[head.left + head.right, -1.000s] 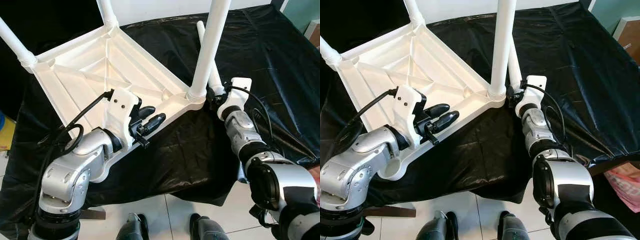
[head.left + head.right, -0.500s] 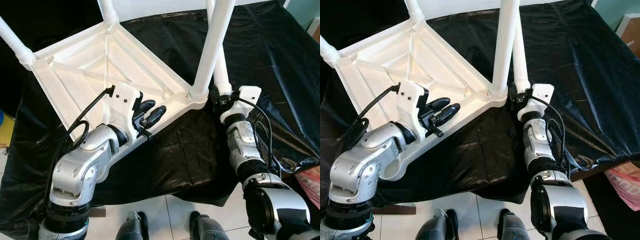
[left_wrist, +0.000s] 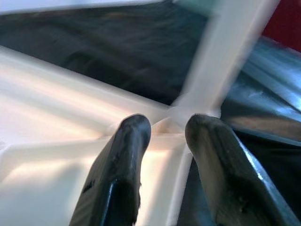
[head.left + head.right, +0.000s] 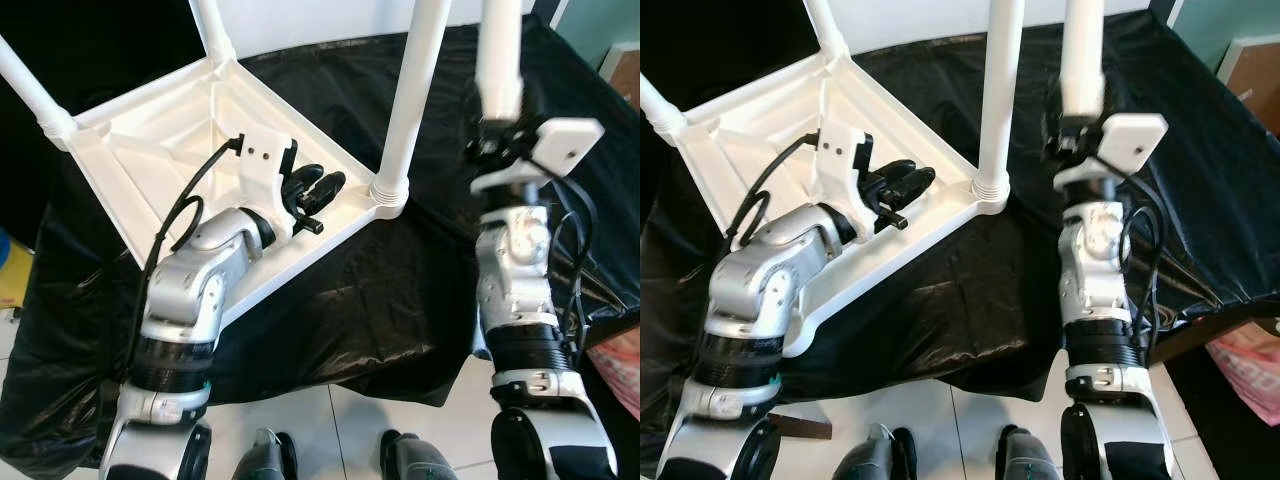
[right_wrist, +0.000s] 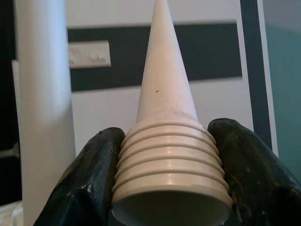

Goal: Building children table

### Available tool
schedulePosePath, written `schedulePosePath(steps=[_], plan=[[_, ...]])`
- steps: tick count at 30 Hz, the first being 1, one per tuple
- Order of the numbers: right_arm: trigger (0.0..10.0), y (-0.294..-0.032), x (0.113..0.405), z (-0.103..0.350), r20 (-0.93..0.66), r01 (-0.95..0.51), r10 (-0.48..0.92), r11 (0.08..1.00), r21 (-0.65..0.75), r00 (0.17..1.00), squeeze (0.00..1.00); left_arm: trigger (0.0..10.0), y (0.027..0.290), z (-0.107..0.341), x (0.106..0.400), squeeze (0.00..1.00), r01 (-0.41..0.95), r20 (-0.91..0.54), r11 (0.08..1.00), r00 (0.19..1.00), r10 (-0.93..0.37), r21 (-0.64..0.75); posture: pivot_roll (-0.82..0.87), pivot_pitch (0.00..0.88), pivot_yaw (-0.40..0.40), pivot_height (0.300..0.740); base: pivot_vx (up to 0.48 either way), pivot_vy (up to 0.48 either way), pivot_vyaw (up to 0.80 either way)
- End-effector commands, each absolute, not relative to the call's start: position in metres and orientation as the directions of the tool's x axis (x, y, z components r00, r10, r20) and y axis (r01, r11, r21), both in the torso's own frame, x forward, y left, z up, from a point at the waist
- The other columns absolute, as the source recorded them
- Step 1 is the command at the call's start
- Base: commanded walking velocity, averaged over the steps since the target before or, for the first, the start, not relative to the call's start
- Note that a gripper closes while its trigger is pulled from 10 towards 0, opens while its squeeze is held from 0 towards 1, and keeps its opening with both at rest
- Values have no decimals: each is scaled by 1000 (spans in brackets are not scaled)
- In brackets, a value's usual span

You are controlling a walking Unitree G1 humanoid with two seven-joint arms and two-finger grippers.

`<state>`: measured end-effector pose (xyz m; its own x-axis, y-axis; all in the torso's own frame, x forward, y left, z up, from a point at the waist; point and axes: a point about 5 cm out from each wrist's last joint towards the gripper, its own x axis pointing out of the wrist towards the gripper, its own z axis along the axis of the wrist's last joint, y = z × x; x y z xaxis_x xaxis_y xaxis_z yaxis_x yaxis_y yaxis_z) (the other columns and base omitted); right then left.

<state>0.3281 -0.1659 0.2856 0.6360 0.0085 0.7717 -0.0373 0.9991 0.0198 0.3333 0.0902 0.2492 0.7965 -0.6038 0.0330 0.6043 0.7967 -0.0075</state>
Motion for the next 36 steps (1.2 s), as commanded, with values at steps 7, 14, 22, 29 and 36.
schedulePosePath(steps=[7,14,22,29,36], plan=[[10000,-146,294,361,915,-92,63,995,-29,399,0,10000,99,243,357,0,490,-12,871,871,-491,-28,-151,68,84,740,0,0,0],[10000,-124,286,373,923,-198,191,972,-129,333,0,10000,100,249,363,0,507,45,859,858,-511,74,-168,62,83,740,0,0,0],[10000,-104,288,361,871,-304,331,926,-225,362,0,10000,112,248,380,0,429,30,902,902,-431,49,-166,53,64,740,0,0,0],[10000,-93,297,329,771,-410,451,871,-271,449,0,10000,130,250,387,0,345,21,935,937,-348,83,-152,43,35,740,0,0,0],[10000,-99,320,273,598,-561,549,805,-192,584,0,10000,145,236,386,0,275,-39,954,961,-272,122,-117,40,2,740,0,0,0]])
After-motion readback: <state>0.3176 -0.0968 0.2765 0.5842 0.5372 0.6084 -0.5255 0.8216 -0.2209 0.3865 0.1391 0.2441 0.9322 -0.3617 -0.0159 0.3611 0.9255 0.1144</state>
